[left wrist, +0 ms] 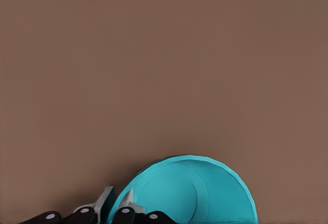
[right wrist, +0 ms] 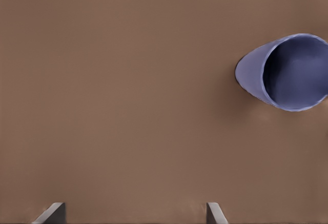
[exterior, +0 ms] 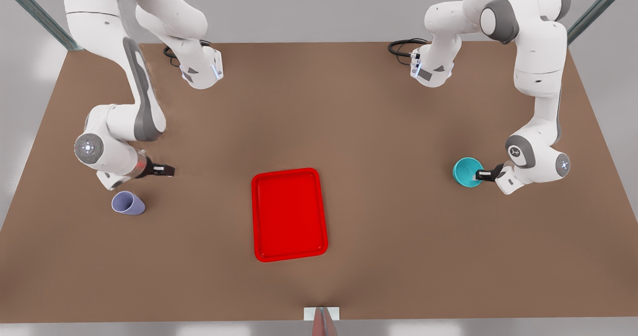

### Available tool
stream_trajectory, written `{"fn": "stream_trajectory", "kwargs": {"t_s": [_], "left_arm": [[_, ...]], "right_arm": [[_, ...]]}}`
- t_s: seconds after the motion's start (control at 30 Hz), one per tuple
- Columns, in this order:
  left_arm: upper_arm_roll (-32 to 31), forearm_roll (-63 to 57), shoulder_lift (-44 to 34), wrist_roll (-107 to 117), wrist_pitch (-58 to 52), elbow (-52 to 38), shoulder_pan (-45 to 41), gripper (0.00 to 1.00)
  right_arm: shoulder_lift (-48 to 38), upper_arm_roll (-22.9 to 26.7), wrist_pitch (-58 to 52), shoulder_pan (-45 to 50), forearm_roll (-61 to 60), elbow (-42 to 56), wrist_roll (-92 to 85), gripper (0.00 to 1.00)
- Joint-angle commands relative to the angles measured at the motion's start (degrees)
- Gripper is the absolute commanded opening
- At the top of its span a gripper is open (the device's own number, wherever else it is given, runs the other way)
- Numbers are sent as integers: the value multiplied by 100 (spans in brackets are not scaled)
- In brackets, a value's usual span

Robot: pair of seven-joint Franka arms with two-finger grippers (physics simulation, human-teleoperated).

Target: Place the bowl on the tray with the left arm and the cup on the tray with the right arm

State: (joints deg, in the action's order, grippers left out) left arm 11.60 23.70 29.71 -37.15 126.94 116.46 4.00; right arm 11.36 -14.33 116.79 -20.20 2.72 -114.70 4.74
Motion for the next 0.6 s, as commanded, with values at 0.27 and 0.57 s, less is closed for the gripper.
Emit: {"fn": "stream_trajectory", "kwargs": {"t_s": [0.27,0.57], "left_arm": [[-166,811,-246,1367,-55,-791,-57,21],[-1565,435,641,7896,664,-2909,-1568,21]], "right_arm": [[1149,0,1083,-950,361,527,-1353,100],[1694,35,1531,-1161,597,694,-1283,100]]}}
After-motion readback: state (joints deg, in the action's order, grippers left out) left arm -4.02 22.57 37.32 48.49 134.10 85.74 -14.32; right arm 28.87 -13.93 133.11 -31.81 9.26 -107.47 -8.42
